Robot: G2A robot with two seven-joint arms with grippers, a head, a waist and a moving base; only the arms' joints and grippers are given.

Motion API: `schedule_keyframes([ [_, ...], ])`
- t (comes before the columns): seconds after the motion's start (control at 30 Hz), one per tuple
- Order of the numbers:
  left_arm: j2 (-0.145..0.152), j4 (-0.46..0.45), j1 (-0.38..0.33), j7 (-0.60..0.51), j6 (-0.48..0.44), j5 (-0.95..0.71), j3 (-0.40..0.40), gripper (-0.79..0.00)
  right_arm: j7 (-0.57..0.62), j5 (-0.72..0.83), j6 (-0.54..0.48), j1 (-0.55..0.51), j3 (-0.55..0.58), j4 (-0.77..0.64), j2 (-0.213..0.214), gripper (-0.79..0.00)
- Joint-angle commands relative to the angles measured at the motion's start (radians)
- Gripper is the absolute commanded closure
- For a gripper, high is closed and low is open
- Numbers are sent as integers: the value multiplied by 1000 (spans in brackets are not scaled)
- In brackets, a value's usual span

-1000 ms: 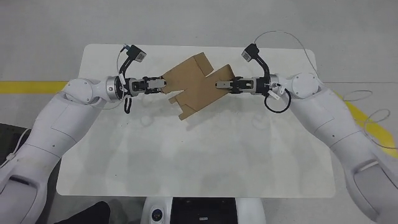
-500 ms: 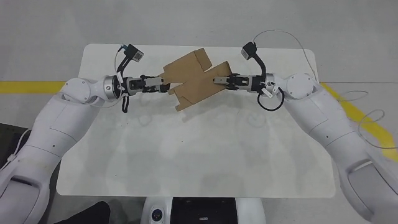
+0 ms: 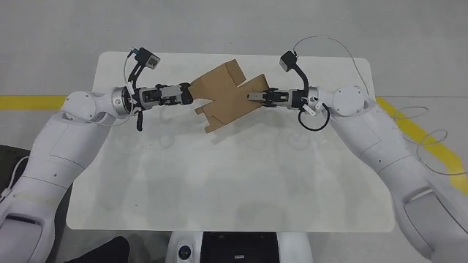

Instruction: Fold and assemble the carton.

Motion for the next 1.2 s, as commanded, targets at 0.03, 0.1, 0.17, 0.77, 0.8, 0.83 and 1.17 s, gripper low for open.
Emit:
schedule_keyframes([
  [0.03,-8,-1,-1,28,25,8,1,-785,6,-7,-1,-1,9,-1,-3,0],
  [0.1,-14,-1,-3,39,42,6,4,-785,11,-13,-2,-2,15,-4,-5,0],
  [0.17,-20,6,-5,50,59,8,8,-785,16,-16,-2,-4,21,-9,-7,0],
  [0.77,-67,90,-30,72,126,52,22,-696,46,-43,-3,-20,65,-11,-26,0],
  [0.8,-69,93,-30,71,127,56,22,-683,48,-46,-2,-20,67,-9,-27,0],
  [0.83,-71,97,-31,69,128,61,23,-668,49,-48,-1,-20,69,-8,-28,0],
  [1.17,-86,135,-35,63,136,135,26,-486,58,-65,3,-24,89,1,-38,0],
])
